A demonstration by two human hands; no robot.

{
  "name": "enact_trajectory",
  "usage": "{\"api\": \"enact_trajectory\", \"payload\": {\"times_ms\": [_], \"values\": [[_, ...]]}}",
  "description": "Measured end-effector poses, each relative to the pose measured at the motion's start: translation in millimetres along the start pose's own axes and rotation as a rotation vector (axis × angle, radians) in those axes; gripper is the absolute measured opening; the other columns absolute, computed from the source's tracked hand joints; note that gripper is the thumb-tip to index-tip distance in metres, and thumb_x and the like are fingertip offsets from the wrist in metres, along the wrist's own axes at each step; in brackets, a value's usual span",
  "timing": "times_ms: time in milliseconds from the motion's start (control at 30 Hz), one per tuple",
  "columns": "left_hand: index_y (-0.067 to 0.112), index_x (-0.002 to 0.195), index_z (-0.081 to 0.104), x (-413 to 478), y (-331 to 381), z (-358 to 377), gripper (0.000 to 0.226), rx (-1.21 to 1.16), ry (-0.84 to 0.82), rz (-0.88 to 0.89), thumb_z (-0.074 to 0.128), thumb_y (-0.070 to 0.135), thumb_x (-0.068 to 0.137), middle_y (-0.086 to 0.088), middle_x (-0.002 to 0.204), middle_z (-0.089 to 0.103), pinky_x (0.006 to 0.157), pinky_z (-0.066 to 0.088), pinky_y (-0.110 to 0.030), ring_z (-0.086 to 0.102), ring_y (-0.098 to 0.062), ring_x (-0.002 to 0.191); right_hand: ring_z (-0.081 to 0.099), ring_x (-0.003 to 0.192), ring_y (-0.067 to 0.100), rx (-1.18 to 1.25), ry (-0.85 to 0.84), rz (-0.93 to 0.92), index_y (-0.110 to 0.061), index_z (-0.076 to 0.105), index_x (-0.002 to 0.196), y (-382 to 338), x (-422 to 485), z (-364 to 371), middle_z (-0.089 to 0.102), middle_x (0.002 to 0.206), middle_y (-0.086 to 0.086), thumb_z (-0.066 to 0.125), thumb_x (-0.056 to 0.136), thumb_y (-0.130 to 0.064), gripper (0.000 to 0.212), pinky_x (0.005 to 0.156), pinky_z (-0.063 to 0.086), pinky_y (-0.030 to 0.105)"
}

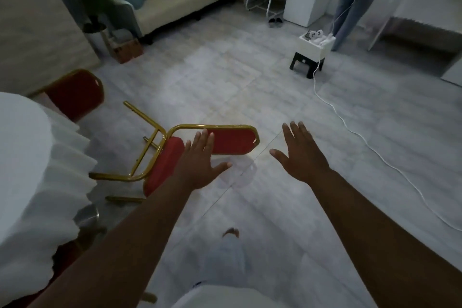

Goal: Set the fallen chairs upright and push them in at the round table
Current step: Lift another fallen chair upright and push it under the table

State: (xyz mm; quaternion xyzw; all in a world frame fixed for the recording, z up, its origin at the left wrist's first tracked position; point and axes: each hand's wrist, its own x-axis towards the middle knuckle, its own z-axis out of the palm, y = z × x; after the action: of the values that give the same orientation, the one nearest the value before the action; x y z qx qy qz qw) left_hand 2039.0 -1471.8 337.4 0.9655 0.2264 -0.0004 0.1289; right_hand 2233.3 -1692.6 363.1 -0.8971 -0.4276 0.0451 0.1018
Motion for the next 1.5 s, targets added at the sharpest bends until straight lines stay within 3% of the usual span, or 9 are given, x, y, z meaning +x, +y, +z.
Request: {"api": "enact_trajectory", "payload": {"times_ms": [400, 667, 1033, 1500], "values": [[0.008, 0.155, 0.002, 261.5, 1.4, -21.3, 0.116, -0.040, -0.089, 0.148, 0.012, 0.089, 0.072, -0.013, 0.163, -0.005, 0.121, 0.000, -0.046, -0.007, -0.026, 0.150, -0.008, 0.150, 0.025, 0.008, -0.012, 0.146, -0.014, 0.005, 0.154, 71.8, 209.1, -26.9, 0.002, 0.163, 0.011, 0.029, 0.091, -0.066, 0.085, 0.122, 0.002, 0.039], [0.010, 0.154, -0.003, 419.2, 17.4, -5.7, 0.107, -0.038, -0.080, 0.091, 0.019, 0.083, 0.079, -0.009, 0.163, -0.009, 0.122, 0.001, -0.045, -0.012, -0.023, 0.150, -0.011, 0.150, 0.019, 0.049, -0.054, 0.160, -0.018, 0.003, 0.155, 171.2, 352.0, -30.3, -0.002, 0.164, 0.005, 0.033, 0.092, -0.064, 0.083, 0.121, 0.002, 0.036], [0.012, 0.154, -0.004, 589.8, 34.6, -12.4, 0.105, -0.089, -0.040, -0.205, 0.024, 0.082, 0.081, -0.006, 0.163, -0.012, 0.122, -0.002, -0.041, -0.014, -0.020, 0.149, -0.013, 0.150, 0.023, -0.008, -0.153, -0.112, -0.015, 0.001, 0.154, 265.5, 577.5, -64.1, -0.002, 0.163, 0.010, 0.030, 0.092, -0.064, 0.084, 0.121, 0.002, 0.037], [0.014, 0.155, -0.004, 782.1, -74.3, -29.1, 0.109, -0.213, 0.041, -0.508, 0.018, 0.085, 0.076, -0.005, 0.162, -0.014, 0.122, -0.002, -0.041, -0.016, -0.018, 0.149, -0.011, 0.150, 0.023, -0.077, -0.214, -0.418, -0.016, 0.002, 0.154, 228.1, 871.2, -57.1, -0.001, 0.163, 0.009, 0.035, 0.094, -0.061, 0.082, 0.121, 0.003, 0.038]]}}
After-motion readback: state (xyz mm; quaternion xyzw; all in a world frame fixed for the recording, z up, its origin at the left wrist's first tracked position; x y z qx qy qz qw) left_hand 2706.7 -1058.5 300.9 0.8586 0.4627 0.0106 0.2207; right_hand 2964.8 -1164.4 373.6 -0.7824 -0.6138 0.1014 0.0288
